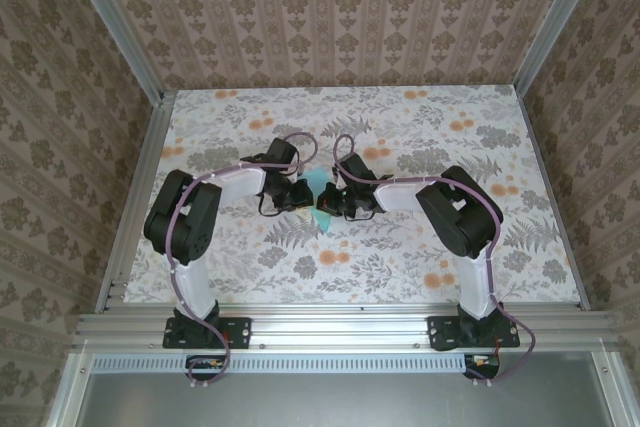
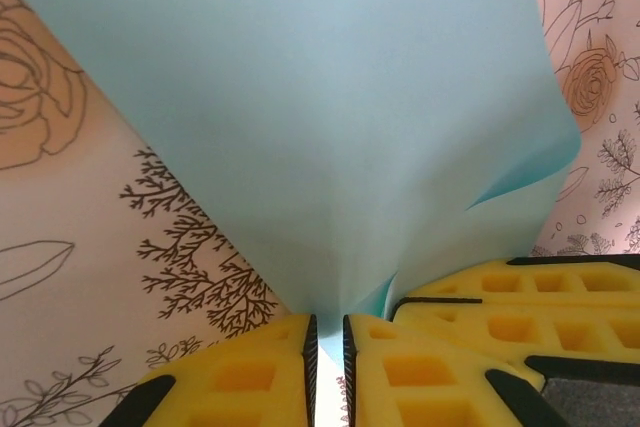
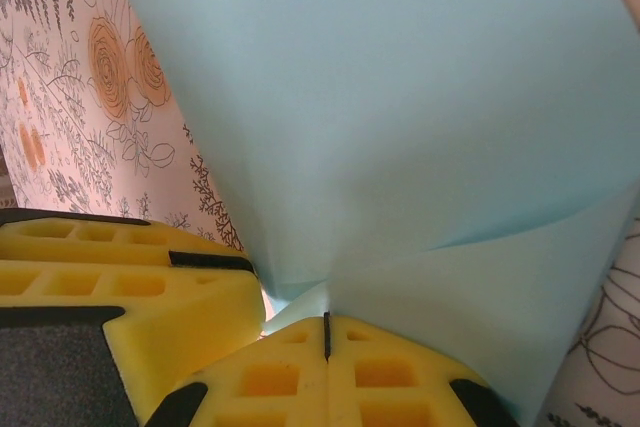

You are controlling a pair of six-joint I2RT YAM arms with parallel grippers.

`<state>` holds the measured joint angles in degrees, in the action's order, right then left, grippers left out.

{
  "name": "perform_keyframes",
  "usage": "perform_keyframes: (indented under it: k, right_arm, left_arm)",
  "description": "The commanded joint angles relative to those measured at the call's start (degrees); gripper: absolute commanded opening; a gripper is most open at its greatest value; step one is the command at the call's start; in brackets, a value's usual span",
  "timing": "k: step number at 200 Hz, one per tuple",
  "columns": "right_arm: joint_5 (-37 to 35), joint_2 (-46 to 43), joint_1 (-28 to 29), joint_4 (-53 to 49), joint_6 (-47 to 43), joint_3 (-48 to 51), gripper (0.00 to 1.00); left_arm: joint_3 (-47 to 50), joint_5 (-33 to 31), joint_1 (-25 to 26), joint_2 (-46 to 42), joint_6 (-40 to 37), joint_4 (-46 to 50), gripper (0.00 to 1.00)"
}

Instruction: Fold a paper plane with a square sheet of paper (pick it up from the middle)

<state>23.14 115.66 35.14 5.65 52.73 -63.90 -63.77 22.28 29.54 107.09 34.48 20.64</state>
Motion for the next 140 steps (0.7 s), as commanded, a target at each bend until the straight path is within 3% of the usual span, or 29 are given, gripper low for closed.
perform_keyframes:
  k: [1, 83, 140]
  right_arm:
    - [-1.08, 2.72, -0.15, -4.83, -0.37, 1.37, 0.00]
    - [-1.16, 2.75, -0.15, -4.51, 0.00, 1.94, 0.00]
    - [-0.99, 2.91, -0.15, -4.08, 0.22, 2.10, 0.01]
  left_arm:
    - [0.62, 1.64, -0.27, -0.92, 0.24, -1.02, 0.17]
    - [2.58, 2.22, -1.14, -3.63, 0.95, -2.45, 0.16]
    - [4.22, 7.75, -2.12, -3.13, 0.63, -5.92, 0.22]
